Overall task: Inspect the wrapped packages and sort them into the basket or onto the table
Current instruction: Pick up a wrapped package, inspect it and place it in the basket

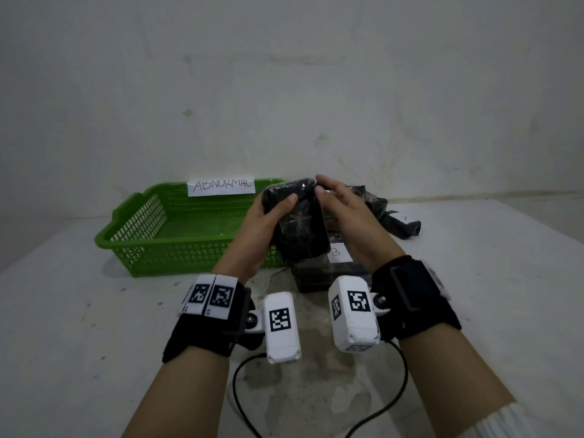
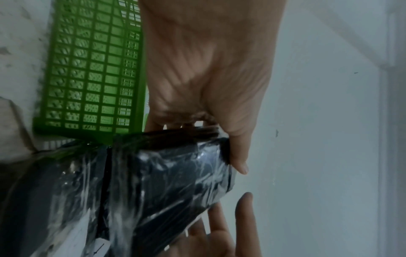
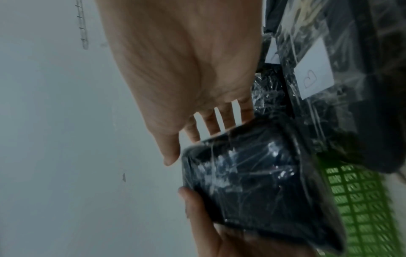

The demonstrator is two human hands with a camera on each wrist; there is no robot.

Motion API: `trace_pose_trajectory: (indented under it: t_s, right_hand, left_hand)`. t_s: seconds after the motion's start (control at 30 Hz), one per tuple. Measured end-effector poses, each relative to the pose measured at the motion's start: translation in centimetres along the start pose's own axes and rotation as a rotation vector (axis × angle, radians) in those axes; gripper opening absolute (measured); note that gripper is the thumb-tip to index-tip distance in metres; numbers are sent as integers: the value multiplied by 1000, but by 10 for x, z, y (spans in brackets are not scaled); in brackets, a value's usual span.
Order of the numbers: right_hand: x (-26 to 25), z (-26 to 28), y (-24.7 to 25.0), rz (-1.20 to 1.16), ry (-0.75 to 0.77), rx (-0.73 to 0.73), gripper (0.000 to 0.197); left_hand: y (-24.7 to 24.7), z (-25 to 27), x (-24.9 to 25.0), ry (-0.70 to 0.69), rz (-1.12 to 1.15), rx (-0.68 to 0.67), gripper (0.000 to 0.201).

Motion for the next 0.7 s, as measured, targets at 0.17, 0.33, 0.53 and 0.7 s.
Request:
trace_pose_trajectory:
  t_s: [0.17,0.33,0.53,0.7]
  right_hand:
    - [7,1,-9,-124,-70,6,34]
    - [3,5,-6,-166,-32,49,16]
    - [2,7,-10,-123,-42,7,22]
    - [4,6,-4,-142,-36,56,27]
  left_hand:
    - [1,2,-1,-6,-26,28,31]
    - [4,7,1,24,-87,11,39]
    - [9,6,6,10,-99,30,42]
    - [6,4,1,44,-78,7,47]
Point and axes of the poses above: each hand's wrist, its own z-axis away from the middle knuckle, its own y-axis out of the back of the hand, x = y × z, the point moved 10 cm from there along -z, towards the middle knuckle, and after that the axes turned 7 degrees about -y, right-handed, at the moved point
